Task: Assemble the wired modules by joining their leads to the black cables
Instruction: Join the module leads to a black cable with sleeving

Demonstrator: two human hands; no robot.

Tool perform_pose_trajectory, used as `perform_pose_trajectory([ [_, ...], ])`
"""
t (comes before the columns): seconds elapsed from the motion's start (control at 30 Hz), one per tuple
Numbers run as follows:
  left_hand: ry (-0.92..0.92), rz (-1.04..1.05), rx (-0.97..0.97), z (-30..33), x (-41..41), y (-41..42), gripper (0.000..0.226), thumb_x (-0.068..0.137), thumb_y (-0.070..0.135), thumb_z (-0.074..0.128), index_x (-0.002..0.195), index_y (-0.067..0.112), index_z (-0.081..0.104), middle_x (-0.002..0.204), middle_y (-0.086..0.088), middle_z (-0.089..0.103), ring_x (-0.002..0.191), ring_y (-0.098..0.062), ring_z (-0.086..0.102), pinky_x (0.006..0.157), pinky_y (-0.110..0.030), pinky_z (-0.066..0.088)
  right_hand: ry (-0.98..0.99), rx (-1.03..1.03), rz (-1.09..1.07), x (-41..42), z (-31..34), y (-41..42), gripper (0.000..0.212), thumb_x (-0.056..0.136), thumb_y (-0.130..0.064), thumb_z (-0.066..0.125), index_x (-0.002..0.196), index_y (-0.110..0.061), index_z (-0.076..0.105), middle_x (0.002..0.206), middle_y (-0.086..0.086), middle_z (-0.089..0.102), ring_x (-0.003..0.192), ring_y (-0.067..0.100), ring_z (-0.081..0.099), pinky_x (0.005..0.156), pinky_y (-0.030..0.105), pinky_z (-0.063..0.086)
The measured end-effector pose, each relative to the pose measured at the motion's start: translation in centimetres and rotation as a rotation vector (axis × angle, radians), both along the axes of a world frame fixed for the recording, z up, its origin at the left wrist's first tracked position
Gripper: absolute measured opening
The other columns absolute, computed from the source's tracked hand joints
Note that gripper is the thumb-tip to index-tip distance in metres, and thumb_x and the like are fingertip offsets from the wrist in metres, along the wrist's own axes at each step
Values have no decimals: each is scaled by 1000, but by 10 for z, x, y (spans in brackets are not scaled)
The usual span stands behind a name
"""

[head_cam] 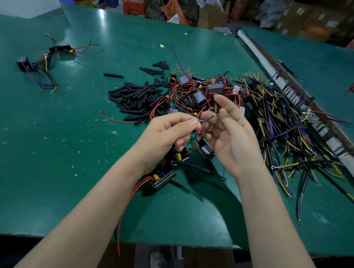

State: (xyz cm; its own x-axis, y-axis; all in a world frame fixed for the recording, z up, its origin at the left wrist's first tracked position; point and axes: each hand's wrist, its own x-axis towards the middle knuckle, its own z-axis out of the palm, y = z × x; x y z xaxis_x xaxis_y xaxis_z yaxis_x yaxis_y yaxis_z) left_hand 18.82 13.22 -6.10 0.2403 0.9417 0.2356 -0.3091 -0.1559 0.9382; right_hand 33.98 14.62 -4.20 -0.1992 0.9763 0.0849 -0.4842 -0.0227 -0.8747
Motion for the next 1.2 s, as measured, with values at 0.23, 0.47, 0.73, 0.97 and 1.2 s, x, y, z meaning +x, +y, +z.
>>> perform_pose_trajectory([
  [0.23,-17,22,30,1,-2,0,25,90,16,52,75,21,72,47,12,46,44,0,37,47,-11,36,-216,-97,33,0,-7,3,26,91,7,49,99,-15,60,76,-2,68,59,9,61,49,16,44],
  [0.47,-1,11,65,2,-2,-2,24,89,17,53,76,22,73,49,13,45,45,-1,36,48,-12,36,-489,399,57,-7,-11,-4,26,91,-6,59,106,-26,64,93,-13,69,82,-1,58,75,14,45],
  [0.73,26,79,99,2,-5,-4,21,88,18,55,77,24,73,48,13,41,45,-3,37,49,-13,37,-585,761,-374,-11,-14,-3,28,91,1,59,104,-22,65,106,-2,65,102,9,61,91,27,46],
  [0.97,80,174,66,5,-8,-1,17,86,24,55,76,22,68,46,14,38,42,-2,31,44,-13,29,-875,1048,-645,-6,-6,0,11,90,-10,64,99,-5,67,97,-11,57,90,22,56,84,27,44],
  [1.2,196,166,24,4,-10,3,15,94,14,54,82,13,63,44,14,33,40,-2,24,41,-16,19,-1248,1266,-386,16,25,12,16,91,-14,65,99,-1,70,87,11,65,80,31,60,71,41,50],
])
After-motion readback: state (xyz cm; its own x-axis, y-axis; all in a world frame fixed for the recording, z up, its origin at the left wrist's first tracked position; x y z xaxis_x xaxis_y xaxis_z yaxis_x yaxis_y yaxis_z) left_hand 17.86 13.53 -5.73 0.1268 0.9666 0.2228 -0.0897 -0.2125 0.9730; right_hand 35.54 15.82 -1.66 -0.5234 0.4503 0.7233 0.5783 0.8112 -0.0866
